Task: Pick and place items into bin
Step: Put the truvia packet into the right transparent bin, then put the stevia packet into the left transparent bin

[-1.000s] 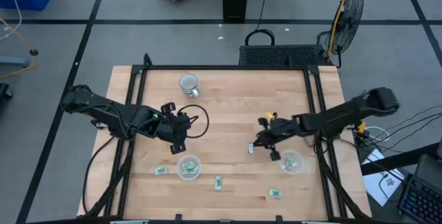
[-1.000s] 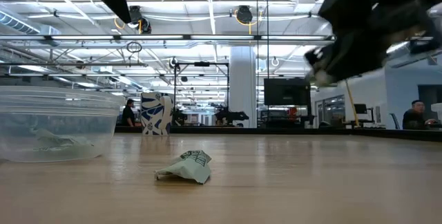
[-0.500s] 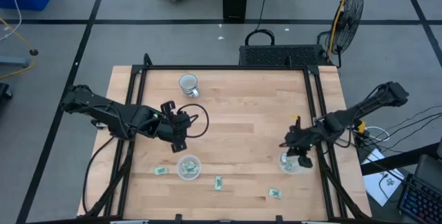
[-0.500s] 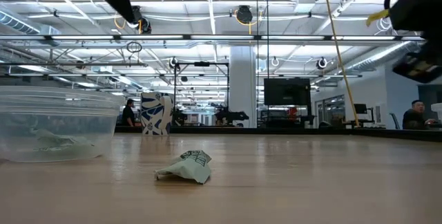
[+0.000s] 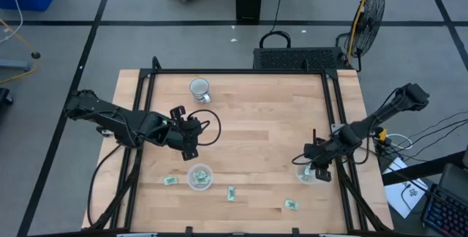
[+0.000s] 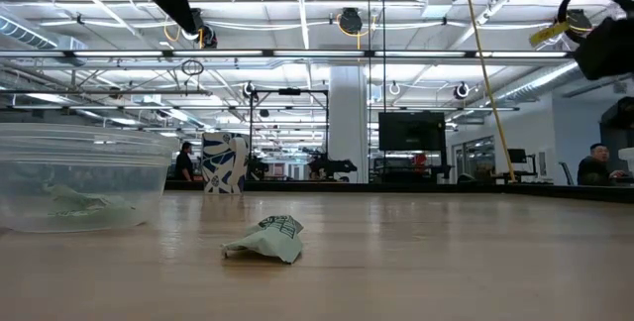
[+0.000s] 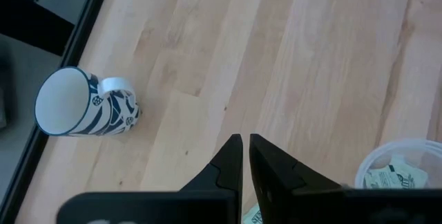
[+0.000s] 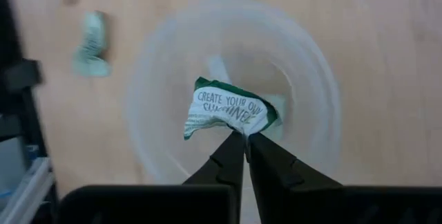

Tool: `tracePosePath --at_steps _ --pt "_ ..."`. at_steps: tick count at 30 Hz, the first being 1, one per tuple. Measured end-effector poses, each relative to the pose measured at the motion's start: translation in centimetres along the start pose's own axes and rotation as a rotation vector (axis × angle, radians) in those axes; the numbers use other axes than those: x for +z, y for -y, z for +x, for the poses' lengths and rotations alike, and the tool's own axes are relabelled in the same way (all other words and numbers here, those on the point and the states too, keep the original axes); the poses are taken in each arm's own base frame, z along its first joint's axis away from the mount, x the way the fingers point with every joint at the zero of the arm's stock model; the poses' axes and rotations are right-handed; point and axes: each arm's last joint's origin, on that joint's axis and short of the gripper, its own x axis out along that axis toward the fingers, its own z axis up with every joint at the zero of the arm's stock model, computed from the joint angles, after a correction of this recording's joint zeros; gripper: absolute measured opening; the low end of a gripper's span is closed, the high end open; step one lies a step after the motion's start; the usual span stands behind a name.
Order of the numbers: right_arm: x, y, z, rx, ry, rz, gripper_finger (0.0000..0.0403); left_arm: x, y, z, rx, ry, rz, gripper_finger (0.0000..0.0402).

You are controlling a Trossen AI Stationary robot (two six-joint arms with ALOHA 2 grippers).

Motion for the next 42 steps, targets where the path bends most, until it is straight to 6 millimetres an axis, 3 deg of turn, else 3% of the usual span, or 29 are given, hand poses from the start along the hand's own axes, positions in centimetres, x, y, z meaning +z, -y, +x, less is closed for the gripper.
tracePosePath --at_steps 13,23,30,36,42 --pt "0.0 -0.1 0.4 0.012 -0.063 0.032 0.0099 0.0 0.0 0.0 0.000 0.000 -0.001 0.0035" --pt "0.5 0.0 -0.8 0.127 0.012 0.043 0.0091 0.0 0.0 0.0 0.000 0.000 -0.011 0.0035" --pt "0.7 0.5 -2.0 0.145 0.114 -0.010 0.0080 -0.3 0.1 0.3 -0.009 -0.019 -0.233 0.0035" --pt "1.5 0.4 -2.7 0.142 0.280 -0.117 0.0069 -3.6 1.0 3.2 -0.086 -0.267 -0.470 0.0035" --pt "3.2 -0.5 -3.6 0.138 0.518 -0.426 0.0068 -9.0 1.0 7.3 0.017 -0.447 -0.498 0.0035"
